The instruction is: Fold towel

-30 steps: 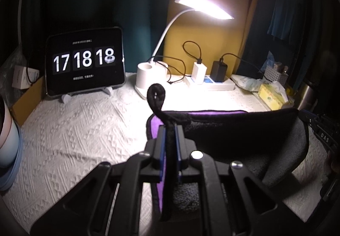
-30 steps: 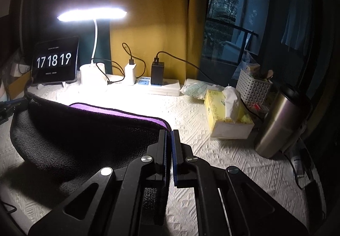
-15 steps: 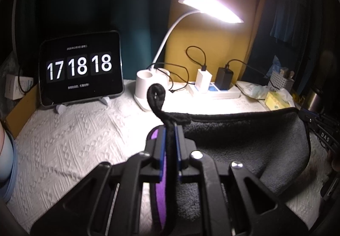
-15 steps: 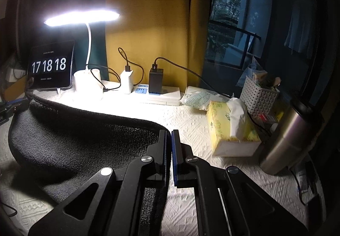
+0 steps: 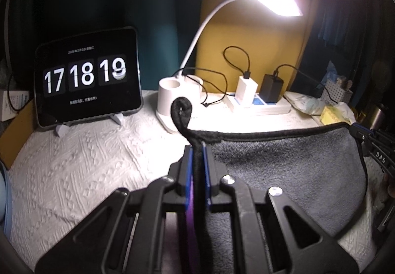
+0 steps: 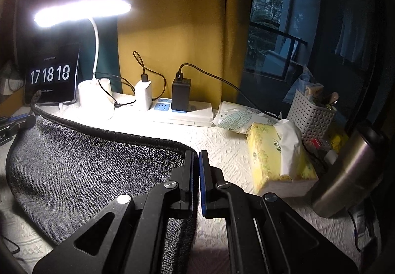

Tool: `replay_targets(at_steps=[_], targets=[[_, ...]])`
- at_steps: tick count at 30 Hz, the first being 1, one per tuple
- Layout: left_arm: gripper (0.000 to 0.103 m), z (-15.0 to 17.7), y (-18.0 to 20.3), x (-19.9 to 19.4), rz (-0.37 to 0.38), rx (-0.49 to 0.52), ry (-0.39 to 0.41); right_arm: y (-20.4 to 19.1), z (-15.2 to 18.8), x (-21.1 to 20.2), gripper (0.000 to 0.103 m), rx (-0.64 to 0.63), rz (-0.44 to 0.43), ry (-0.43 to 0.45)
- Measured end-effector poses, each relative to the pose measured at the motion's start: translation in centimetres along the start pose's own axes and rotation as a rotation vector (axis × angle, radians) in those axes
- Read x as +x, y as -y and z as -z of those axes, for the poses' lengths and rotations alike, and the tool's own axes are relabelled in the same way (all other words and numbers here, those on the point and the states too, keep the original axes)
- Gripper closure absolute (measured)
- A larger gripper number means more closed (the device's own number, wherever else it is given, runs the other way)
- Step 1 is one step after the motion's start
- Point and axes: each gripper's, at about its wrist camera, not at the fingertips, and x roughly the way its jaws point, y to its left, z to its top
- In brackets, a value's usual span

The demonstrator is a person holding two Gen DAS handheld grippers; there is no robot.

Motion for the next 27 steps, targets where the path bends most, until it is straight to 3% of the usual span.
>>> replay_targets(at_steps=[13,27], targets=[[0.094,-0.6,-0.3,4.2,-0.006,-0.011,-0.065,0.1,0.0,4.1,0.098,-0.008,0.007,-0.041],[0.092,0.4,-1.5,9.2,-0.026,-0.072,-0.227,-0.5,1.2,8.9,0.098,-0.017,0.022,-0.145]])
